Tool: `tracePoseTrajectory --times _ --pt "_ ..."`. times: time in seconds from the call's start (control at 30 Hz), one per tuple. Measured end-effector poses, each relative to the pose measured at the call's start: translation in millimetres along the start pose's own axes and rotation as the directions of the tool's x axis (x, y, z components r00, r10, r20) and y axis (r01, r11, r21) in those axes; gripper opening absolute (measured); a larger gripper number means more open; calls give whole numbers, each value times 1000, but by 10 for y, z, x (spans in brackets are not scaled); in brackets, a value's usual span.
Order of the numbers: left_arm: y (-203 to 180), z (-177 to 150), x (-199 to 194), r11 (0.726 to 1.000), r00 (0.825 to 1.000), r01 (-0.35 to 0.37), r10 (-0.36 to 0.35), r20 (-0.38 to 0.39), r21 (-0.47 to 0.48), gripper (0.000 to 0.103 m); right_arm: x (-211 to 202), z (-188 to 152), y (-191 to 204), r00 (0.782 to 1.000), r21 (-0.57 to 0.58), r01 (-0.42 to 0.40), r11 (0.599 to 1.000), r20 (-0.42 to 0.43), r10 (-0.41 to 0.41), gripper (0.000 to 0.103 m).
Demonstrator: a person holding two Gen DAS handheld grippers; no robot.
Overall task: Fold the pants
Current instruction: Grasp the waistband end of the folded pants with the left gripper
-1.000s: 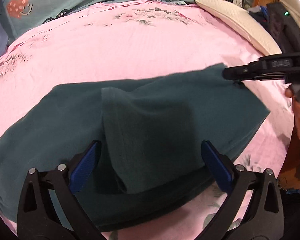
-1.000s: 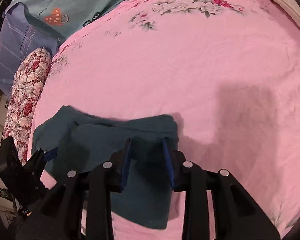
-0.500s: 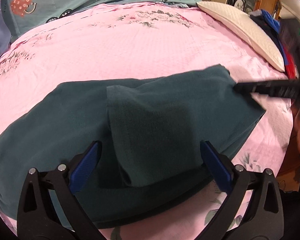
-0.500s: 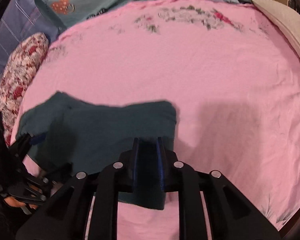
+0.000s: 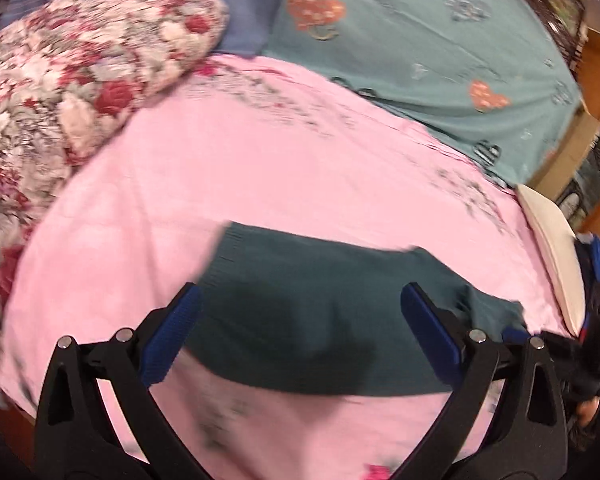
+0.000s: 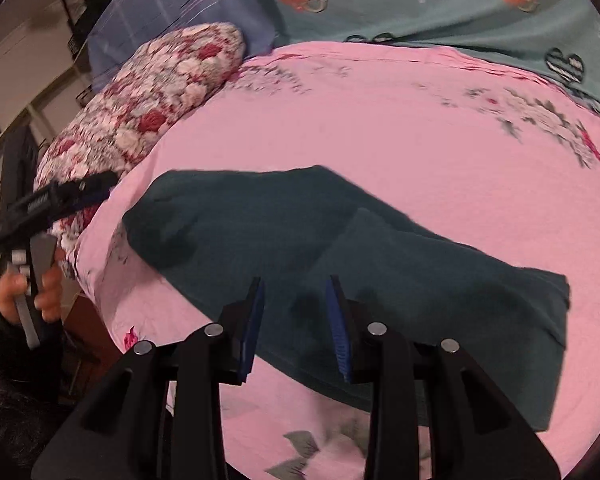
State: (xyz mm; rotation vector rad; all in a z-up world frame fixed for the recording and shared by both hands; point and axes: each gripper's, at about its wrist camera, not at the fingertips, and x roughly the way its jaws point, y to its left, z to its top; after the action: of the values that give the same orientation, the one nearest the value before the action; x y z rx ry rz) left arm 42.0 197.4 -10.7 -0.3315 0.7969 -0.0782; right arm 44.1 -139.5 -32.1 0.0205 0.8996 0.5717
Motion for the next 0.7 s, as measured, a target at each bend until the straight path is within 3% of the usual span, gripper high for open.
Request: tracePoseTrajectory --times 0.17,0.33,0.43,0.47,0.5,0.53,0.7 --pt "337 153 287 999 991 5 1 -130 48 96 324 -21 549 998 -181 -38 983 -59 28 32" --pt "243 124 541 990 979 82 -59 -198 113 95 426 2 547 997 -134 -29 991 -74 19 32" --pt "266 163 682 989 974 83 -55 -220 123 93 437 17 553 997 -127 -21 992 -74 12 32" --pt "289 166 724 990 972 80 -53 -230 113 87 438 16 571 997 -131 -20 991 -74 10 32" --pt "317 145 771 991 965 88 -60 -254 101 74 445 15 581 997 -134 -19 991 -73 9 32" --pt "310 121 819 990 959 99 -68 -276 102 70 444 12 579 997 -135 -17 991 -72 7 32" --pt "244 -23 760 980 961 70 -16 -278 185 66 458 11 544 997 -122 -19 992 -74 10 32"
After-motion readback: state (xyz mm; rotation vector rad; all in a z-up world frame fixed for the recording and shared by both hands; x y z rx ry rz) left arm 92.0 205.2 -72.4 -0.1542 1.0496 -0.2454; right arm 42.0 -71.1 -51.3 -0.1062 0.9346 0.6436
